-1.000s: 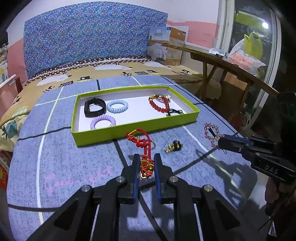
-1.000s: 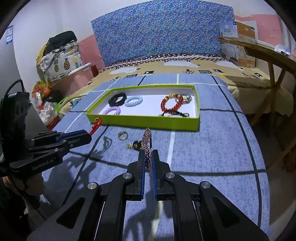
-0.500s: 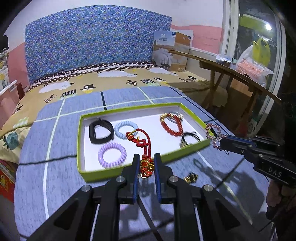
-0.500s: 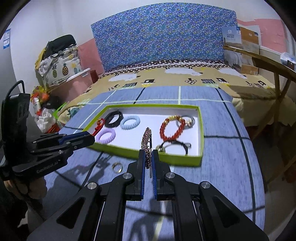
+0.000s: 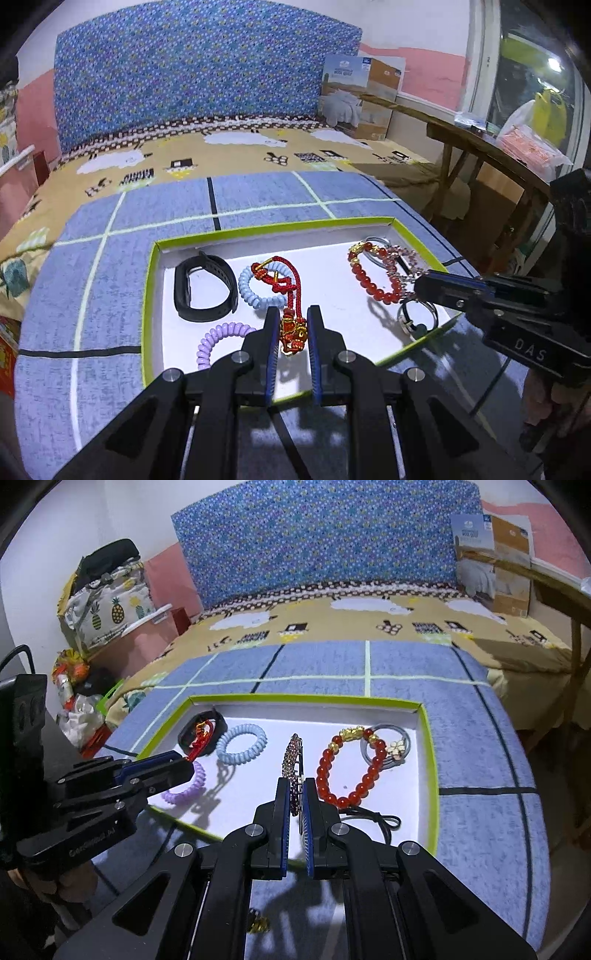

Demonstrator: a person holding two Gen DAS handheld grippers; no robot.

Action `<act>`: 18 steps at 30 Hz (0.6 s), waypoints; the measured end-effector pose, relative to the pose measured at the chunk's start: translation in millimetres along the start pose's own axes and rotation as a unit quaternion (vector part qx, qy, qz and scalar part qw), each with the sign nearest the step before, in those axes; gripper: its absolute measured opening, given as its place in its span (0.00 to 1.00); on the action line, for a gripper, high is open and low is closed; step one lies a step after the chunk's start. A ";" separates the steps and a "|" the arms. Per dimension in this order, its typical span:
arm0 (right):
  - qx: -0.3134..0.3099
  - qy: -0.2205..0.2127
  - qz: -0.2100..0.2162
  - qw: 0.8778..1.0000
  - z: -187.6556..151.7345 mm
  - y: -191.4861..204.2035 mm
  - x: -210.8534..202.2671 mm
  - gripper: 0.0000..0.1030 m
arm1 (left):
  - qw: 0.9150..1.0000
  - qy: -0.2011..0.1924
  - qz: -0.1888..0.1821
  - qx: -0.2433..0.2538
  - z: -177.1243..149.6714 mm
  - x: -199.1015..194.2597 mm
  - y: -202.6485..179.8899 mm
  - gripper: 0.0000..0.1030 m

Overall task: Organize jewelry
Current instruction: 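Carry the red tassel with the left tool while the right carries the pink bracelet into the box, then open the left tool in the box while the right releases the pink bracelet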

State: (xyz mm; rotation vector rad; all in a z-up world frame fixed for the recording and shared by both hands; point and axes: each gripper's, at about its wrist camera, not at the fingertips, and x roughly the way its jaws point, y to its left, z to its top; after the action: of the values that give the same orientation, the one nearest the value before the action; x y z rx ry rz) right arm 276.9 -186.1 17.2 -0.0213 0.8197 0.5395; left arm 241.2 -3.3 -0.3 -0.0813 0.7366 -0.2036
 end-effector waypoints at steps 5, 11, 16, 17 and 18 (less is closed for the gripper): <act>0.004 0.022 -0.001 1.000 -2.6 -5.0 18.7 0.06 | 1.000 0.014 0.001 -0.004 -3.2 11.7 1.9 0.15; 0.006 0.037 -0.006 0.999 -4.7 -9.6 29.3 0.06 | 1.000 0.021 -0.003 -0.003 -4.6 17.5 1.4 0.15; -0.006 0.035 -0.014 0.999 -3.7 -6.8 27.9 0.11 | 1.000 0.027 -0.003 0.004 -5.7 20.0 -2.0 0.18; -0.008 0.033 -0.015 0.999 -3.8 -6.0 26.5 0.13 | 1.000 0.026 -0.003 0.006 -6.1 19.4 -3.0 0.20; -0.011 0.030 -0.015 0.999 -4.0 -5.2 24.5 0.17 | 1.000 0.024 -0.003 0.008 -6.0 18.4 -3.9 0.25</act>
State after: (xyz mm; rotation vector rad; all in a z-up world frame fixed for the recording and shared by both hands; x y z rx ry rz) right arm 290.1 -180.4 -3.7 -0.0689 0.8705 0.5219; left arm 249.8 -11.0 -16.3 -0.0641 0.7825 -0.2178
